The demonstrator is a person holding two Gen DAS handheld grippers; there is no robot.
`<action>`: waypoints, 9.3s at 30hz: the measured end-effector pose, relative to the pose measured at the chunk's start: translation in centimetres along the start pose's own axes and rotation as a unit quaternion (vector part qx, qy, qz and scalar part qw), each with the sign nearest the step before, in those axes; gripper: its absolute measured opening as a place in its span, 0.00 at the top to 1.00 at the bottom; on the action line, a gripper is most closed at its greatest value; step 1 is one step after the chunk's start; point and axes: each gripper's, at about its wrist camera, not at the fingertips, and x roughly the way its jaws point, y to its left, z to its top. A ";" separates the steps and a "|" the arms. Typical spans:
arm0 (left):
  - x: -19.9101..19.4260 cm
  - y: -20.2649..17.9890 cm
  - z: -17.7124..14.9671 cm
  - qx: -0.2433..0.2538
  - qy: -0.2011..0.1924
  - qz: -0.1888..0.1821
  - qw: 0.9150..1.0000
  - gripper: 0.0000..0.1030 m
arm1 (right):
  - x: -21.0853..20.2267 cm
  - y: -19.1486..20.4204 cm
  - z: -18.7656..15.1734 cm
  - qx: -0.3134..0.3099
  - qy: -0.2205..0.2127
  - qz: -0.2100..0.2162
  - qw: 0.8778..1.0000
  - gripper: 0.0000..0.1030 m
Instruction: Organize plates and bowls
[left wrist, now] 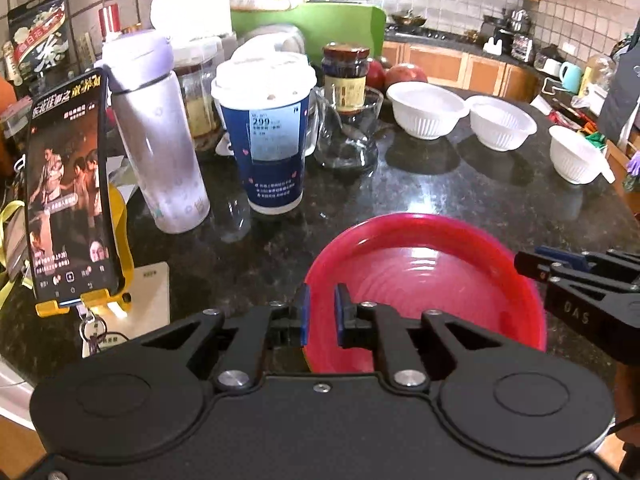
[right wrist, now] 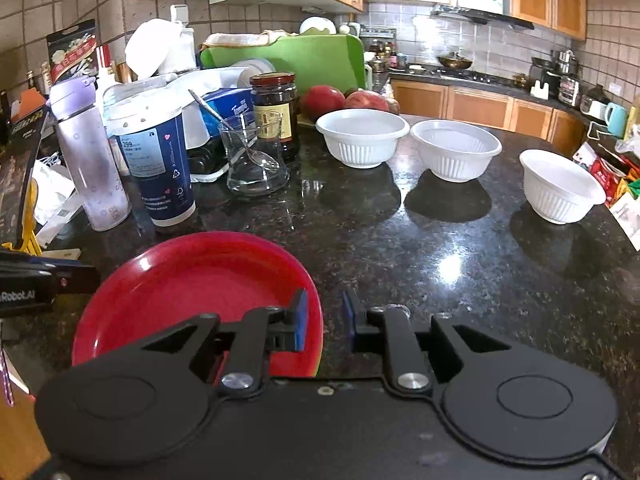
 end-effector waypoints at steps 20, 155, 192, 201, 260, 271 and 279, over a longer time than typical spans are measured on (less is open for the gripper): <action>-0.1 -0.6 1.0 -0.012 -0.020 -0.073 0.997 0.79 | -2.2 -1.3 0.0 0.051 -0.044 -0.036 0.997 0.59; 11.6 -26.7 5.8 -0.041 0.080 0.019 0.996 0.41 | 4.5 -32.1 9.2 0.003 -0.120 0.015 0.993 0.36; 18.0 -33.7 16.4 0.040 0.079 -0.066 0.994 0.50 | 13.7 -34.2 11.3 0.020 0.016 0.048 0.999 0.74; 18.6 -33.6 16.1 0.044 0.103 -0.065 0.992 0.64 | 14.0 -33.4 10.8 0.023 0.034 0.029 0.999 0.84; 6.7 -22.1 7.0 0.062 0.144 -0.127 0.979 0.72 | 0.7 -21.3 2.9 0.081 0.087 0.061 0.991 0.74; 5.0 -20.6 7.8 0.034 0.109 -0.107 0.988 0.71 | -1.3 -21.6 3.9 0.071 0.043 0.050 0.995 0.70; 2.7 -19.8 9.5 0.058 0.032 -0.082 0.994 0.64 | -3.9 -22.6 6.1 0.082 0.006 0.057 0.995 0.54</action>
